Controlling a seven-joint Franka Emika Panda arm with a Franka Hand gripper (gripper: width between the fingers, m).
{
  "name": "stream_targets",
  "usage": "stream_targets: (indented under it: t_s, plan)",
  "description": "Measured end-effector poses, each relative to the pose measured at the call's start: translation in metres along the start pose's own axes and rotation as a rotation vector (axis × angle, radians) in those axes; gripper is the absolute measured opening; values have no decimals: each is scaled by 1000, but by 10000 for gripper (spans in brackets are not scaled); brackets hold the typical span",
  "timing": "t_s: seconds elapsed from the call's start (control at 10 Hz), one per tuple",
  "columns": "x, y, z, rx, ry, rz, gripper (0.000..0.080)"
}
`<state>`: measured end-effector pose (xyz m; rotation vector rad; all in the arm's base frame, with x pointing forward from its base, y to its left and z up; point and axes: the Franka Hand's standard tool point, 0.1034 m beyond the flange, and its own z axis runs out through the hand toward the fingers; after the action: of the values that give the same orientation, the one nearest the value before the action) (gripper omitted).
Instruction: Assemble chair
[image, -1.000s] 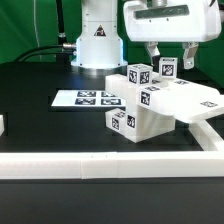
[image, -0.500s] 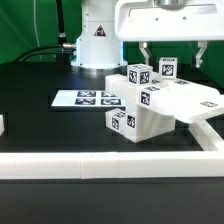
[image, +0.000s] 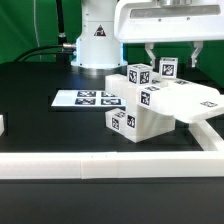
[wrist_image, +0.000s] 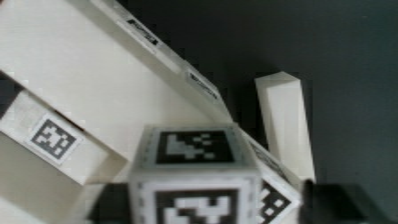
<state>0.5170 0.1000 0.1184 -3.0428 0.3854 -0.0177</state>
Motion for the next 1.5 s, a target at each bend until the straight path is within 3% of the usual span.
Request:
stream_targets:
  t_s: [0.1, 0.5, 0.8, 1.5]
  plan:
    - [0, 0, 0, 0, 0, 0, 283]
    - [0, 0, 0, 0, 0, 17, 284]
    - [-2, 3, 1, 32, 11, 373, 284]
    - [-5, -3, 0, 64, -18, 901, 285]
